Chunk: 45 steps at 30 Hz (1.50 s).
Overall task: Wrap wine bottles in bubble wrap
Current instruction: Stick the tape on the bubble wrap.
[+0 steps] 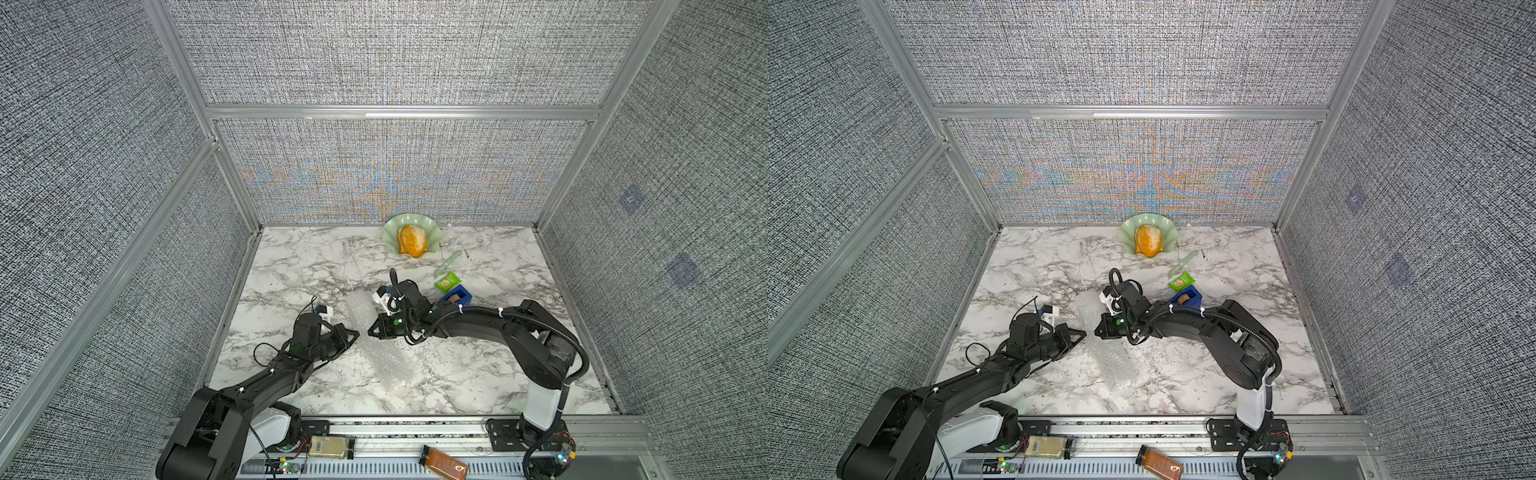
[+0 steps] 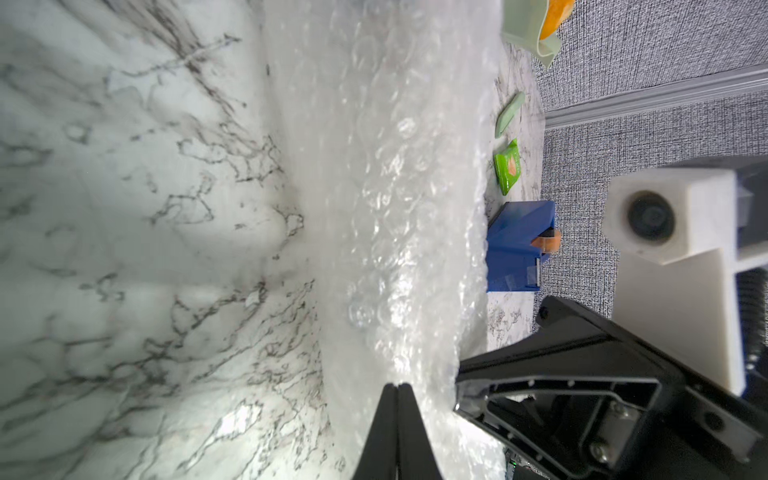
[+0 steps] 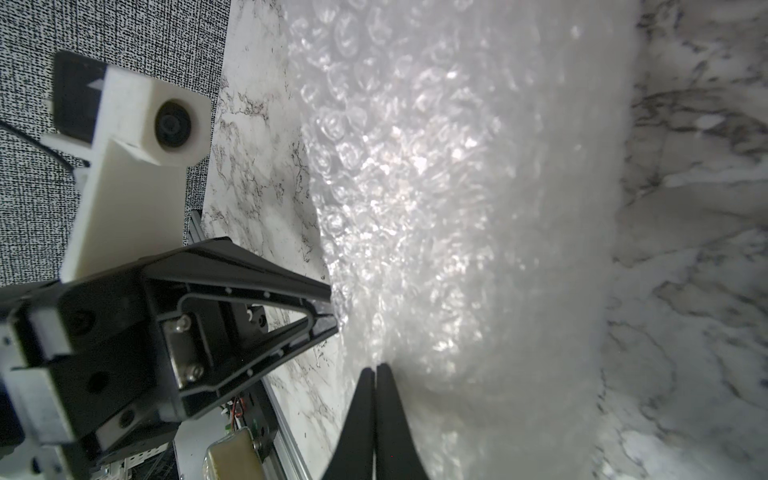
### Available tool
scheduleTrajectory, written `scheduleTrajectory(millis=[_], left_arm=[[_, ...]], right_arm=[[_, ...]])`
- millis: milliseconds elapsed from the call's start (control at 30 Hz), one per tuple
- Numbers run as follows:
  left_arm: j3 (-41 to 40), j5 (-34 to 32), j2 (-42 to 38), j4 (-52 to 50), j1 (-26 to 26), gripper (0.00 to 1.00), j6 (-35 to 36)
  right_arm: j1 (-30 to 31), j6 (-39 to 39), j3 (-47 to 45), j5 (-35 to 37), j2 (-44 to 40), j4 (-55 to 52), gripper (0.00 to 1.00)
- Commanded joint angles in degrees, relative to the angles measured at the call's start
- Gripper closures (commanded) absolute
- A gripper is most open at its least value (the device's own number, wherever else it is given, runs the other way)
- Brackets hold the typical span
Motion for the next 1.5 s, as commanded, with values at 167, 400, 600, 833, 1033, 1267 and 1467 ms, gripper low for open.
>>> scheduleTrajectory(millis=[167, 400, 600, 833, 1033, 1267, 1467], left_arm=[[0.6, -1.1, -1.0, -1.5, 0.0, 1.00, 2.6], [-0.6, 1.4, -2.3, 2.9, 0.0, 1.00, -0.2], [0.5, 0.7, -10.9, -0.6, 0.0, 1.00, -1.5], [-1.8, -3.1, -15.2, 7.3, 0.1, 1.00, -4.9], [1.8, -1.3, -10.5, 9.0, 0.0, 1.00, -6.8], [3.3, -0.5, -3.4, 13.2, 0.0, 1.00, -7.7], [1.8, -1.3, -3.6, 9.1, -0.7, 1.00, -6.6]], right_arm=[[0.1, -0.2, 0.0, 2.9, -1.4, -6.8, 1.00], [0.1, 0.2, -0.7, 2.6, 0.0, -5.7, 1.00], [0.2, 0.2, -0.5, 2.6, 0.2, -5.1, 1.00], [0.2, 0.0, -0.6, 2.6, 0.2, -4.9, 1.00], [0.3, 0.3, -1.3, 2.6, 0.0, -4.1, 1.00], [0.6, 0.7, -1.5, 2.5, -0.1, -3.3, 1.00], [0.6, 0.9, -1.7, 2.9, -0.6, -3.0, 1.00]])
